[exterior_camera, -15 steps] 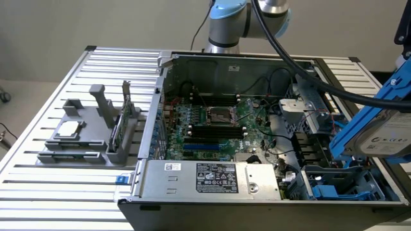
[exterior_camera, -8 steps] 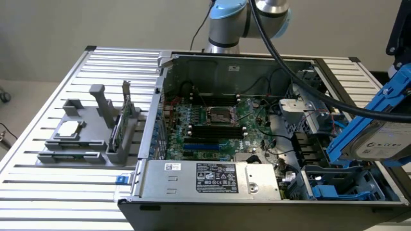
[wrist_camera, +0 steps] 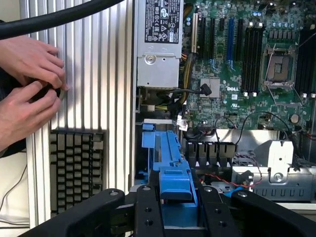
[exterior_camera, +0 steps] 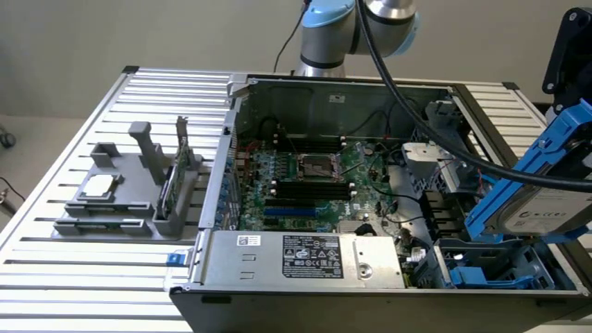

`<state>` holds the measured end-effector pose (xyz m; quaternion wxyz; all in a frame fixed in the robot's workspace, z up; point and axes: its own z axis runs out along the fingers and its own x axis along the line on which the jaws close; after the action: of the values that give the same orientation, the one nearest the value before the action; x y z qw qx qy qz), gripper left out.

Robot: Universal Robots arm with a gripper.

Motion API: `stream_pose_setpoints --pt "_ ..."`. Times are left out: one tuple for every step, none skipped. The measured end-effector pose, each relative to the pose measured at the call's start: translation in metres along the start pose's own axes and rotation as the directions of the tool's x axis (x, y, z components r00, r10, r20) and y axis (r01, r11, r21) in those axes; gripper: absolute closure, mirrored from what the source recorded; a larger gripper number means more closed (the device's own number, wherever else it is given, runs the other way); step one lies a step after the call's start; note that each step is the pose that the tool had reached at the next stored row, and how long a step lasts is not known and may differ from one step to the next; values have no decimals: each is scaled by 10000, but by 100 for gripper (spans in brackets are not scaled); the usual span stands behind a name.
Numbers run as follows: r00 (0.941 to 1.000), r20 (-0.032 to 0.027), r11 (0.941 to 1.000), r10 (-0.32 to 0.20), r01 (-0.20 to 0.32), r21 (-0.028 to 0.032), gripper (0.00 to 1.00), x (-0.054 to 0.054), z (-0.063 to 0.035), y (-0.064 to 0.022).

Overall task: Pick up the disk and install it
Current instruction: 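Pick up the disk, then insert the disk into the insertion slot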

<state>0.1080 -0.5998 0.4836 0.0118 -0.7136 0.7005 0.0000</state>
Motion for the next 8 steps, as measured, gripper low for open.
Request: stream_pose_setpoints --pt "10000 -1 10000 0 0 0 67 0 3 0" --pt "10000 -3 10000 0 0 0 67 0 3 0" --pt "10000 -3 10000 0 0 0 67 0 4 0" --pt "10000 -3 10000 0 0 0 67 0 4 0" --pt "10000 -3 10000 0 0 0 67 0 4 0" --pt "10000 -2 10000 0 0 0 67 0 5 0" --pt "10000 -2 10000 0 0 0 67 0 5 0" --pt "10000 -2 10000 0 0 0 67 0 5 0"
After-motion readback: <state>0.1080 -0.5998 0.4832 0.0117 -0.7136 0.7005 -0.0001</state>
